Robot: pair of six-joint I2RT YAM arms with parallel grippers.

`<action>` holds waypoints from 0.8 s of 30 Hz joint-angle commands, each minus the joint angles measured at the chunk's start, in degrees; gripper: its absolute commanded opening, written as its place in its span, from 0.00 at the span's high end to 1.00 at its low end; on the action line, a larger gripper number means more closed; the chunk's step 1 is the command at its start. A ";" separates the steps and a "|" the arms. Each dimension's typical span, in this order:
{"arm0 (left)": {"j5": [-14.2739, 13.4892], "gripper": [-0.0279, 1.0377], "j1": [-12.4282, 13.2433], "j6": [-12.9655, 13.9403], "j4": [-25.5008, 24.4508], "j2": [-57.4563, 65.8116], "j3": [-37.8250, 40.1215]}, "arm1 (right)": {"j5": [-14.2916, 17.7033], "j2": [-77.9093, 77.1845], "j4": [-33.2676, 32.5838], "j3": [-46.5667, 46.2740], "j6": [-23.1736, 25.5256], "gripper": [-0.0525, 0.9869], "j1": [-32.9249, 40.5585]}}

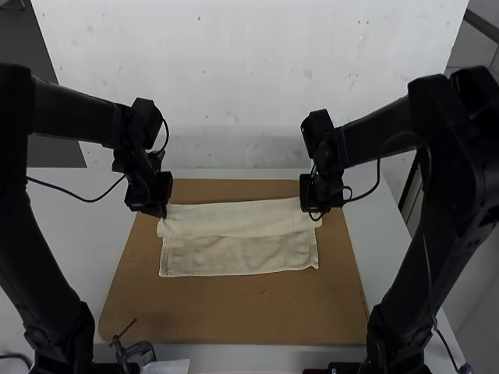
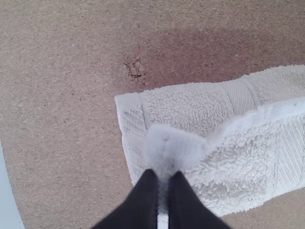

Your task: Fold the towel.

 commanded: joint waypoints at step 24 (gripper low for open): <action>-0.39 0.96 -1.51 0.98 3.19 -4.38 -10.95 | 2.60 -6.53 1.83 -11.34 -0.45 0.93 4.36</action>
